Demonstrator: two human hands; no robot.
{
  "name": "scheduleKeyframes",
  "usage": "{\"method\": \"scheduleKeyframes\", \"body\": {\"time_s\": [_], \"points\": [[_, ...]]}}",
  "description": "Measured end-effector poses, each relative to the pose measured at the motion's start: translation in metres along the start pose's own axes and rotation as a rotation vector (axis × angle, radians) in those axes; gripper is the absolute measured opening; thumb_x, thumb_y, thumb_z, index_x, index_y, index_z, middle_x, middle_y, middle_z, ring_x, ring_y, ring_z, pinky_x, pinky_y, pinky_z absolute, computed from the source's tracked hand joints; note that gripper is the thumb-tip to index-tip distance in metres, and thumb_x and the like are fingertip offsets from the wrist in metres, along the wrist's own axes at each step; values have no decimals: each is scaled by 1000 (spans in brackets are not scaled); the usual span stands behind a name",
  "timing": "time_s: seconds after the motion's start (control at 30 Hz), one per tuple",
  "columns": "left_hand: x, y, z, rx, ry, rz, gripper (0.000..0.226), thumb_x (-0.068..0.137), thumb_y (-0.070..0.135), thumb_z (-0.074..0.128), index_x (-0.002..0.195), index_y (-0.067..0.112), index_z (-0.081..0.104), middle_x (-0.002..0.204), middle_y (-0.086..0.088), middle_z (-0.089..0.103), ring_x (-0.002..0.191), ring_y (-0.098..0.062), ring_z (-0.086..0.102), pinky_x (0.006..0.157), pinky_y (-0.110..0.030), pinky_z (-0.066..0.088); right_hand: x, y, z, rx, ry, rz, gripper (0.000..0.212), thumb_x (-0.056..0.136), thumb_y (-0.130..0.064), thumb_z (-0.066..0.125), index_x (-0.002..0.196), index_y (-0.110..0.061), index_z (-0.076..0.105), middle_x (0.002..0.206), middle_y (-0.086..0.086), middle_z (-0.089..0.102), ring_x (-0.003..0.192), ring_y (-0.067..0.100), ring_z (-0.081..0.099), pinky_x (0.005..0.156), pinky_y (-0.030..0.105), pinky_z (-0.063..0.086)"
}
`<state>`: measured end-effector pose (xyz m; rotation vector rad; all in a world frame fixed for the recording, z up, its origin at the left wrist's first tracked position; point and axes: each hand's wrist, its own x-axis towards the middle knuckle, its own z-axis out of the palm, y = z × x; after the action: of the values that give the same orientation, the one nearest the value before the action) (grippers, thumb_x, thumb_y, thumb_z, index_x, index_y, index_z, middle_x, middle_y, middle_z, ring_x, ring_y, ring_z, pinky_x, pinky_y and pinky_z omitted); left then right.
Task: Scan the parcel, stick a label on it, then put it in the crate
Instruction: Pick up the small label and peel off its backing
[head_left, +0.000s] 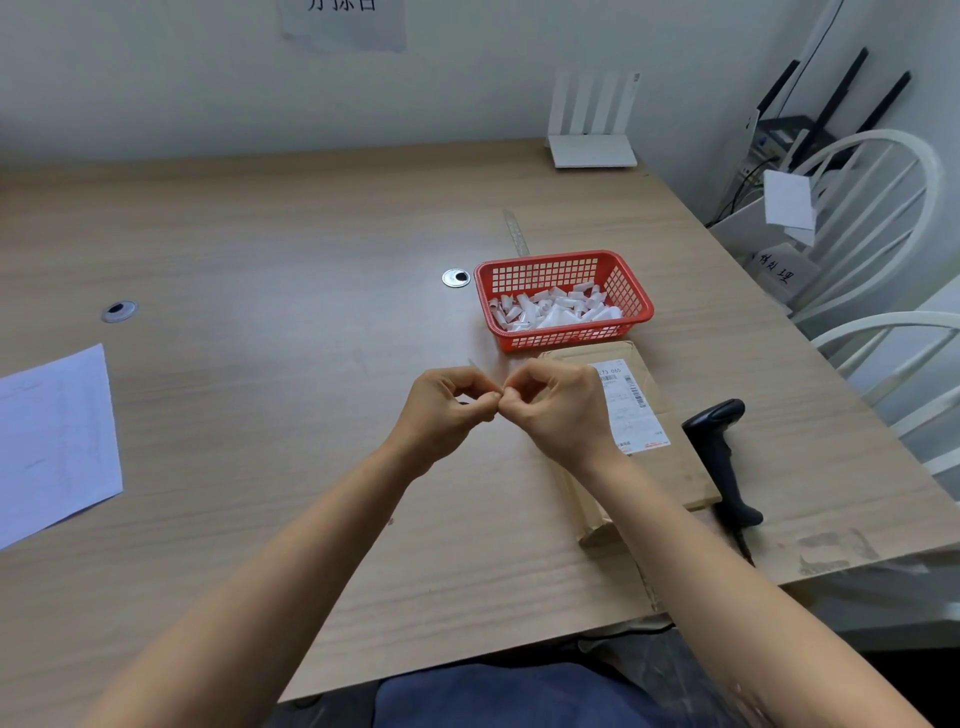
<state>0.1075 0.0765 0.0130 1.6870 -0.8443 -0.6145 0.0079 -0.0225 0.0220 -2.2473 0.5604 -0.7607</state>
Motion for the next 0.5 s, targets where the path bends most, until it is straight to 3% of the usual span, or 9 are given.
{"method": "scheduleKeyframes", "body": {"time_s": [0.1,0.27,0.33,0.5], "points": [[1,1,-1,-7,-10,11,28,77,0,61,60,22,65,60,1,62,61,-9,57,64,-27,49,0,0,-1,41,-15,31,9,72,-15,64,66,-10,70,60,5,68,53,15,62,54,33,56],[4,4,-1,-86,-2,-2,13,73,10,61,65,19,67,71,-9,65,65,-16,58,65,-28,51,5,2,-7,148,-18,173,7,74,-12,64,70,-11,69,58,-9,61,53,3,57,56,15,48],[6,5,-1,-102,6,-15,22,77,4,60,63,19,65,67,-7,62,63,-15,56,63,-26,50,7,5,-12,179,0,209,7,75,-10,63,71,-11,69,60,-10,60,55,4,57,56,13,47],[20,0,0,-119,60,-83,35,80,-2,57,56,22,64,53,6,62,55,-10,55,62,-26,49,17,26,-31,261,82,332,18,74,-7,64,61,-19,63,64,-2,63,64,16,61,60,30,51]]}}
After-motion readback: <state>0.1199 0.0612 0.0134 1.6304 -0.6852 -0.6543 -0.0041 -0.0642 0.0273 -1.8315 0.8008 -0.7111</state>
